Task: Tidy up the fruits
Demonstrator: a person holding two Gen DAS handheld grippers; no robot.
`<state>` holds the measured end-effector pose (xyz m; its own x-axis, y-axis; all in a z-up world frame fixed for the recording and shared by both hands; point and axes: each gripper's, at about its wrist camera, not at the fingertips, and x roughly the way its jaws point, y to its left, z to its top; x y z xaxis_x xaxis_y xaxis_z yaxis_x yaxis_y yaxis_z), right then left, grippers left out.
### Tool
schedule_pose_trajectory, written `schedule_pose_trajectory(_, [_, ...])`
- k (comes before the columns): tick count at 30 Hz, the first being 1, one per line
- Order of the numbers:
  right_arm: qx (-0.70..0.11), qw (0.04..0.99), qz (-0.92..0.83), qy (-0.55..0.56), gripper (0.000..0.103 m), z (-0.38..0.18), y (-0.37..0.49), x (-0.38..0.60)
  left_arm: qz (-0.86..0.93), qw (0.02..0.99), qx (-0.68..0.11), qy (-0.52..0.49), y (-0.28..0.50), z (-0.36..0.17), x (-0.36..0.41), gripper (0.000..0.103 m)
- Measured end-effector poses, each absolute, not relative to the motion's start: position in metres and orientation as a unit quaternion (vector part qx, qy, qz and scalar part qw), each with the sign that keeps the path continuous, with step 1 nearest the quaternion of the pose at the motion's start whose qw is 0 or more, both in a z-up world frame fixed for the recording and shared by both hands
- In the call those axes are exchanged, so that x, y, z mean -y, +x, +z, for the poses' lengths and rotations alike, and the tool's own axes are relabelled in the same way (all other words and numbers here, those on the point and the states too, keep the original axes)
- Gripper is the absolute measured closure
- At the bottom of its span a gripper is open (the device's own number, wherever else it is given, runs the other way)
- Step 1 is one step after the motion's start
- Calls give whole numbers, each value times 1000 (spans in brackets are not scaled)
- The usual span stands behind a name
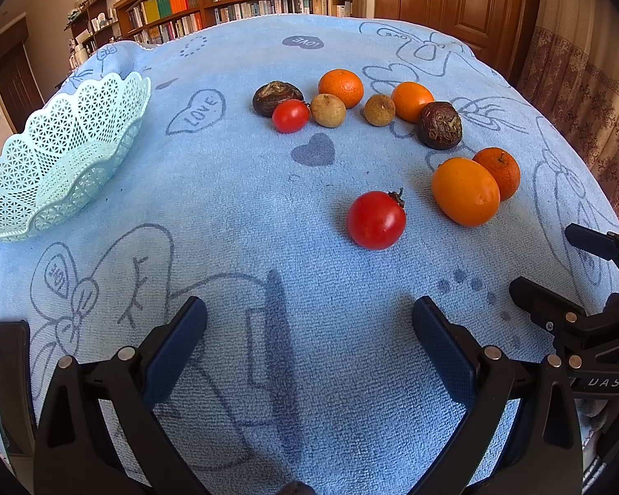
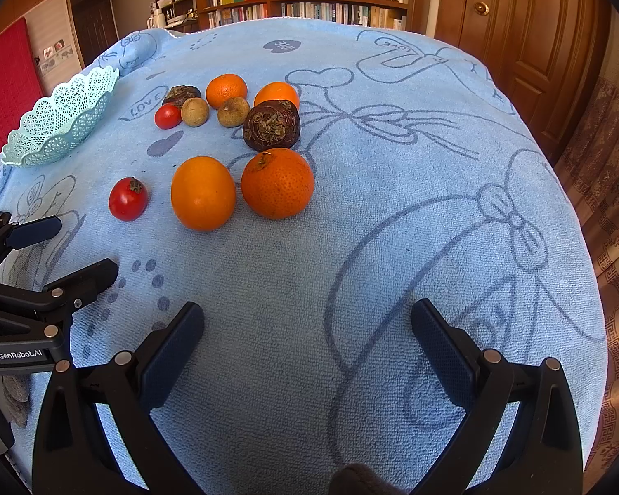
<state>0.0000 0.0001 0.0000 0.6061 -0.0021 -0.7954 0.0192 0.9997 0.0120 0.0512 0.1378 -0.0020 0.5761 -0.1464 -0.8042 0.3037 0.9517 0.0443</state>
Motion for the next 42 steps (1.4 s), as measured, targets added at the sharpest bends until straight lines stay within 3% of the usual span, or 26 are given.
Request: schedule_pose_trajectory(42, [-460, 887, 37, 4, 5, 1, 0, 8, -151, 883, -438, 69, 77, 13, -132, 2])
